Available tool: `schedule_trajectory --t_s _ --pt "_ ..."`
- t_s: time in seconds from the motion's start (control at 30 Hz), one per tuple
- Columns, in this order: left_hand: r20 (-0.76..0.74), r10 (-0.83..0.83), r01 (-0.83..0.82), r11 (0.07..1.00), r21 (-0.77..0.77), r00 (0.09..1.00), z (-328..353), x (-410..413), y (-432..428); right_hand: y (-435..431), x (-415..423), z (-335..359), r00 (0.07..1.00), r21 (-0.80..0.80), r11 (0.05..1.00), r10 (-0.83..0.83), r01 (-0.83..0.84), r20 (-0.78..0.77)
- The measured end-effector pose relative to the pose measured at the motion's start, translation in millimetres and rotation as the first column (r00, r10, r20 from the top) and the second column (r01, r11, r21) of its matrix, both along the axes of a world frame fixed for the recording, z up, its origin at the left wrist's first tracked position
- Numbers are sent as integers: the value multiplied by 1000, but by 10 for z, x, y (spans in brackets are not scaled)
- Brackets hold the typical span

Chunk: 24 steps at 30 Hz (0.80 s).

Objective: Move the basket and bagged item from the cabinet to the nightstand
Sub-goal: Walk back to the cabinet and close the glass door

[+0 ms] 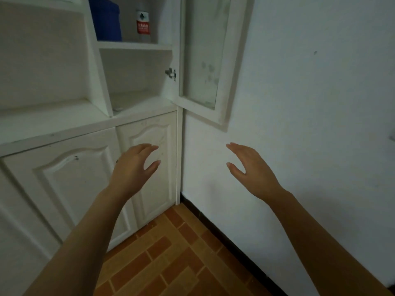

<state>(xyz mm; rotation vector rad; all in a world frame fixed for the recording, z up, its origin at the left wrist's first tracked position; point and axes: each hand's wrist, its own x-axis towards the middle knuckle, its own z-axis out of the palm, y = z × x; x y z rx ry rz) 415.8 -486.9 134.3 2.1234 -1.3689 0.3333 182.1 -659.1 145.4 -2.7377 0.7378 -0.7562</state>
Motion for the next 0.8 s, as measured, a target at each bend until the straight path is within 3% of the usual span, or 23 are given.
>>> schedule_trajectory --t_s 0.33,0.57,0.8 --pt "57 -109 109 994 3 992 103 1396 -1223 -989 1218 70 987 67 991 -123 117 100" --pt "5 -131 131 991 32 991 -38 1845 -1603 -1438 1633 -42 971 115 969 -229 220 66" --pt "4 -105 105 994 42 994 -48 2053 -1795 -1741 1864 -77 973 128 968 -224 215 58"
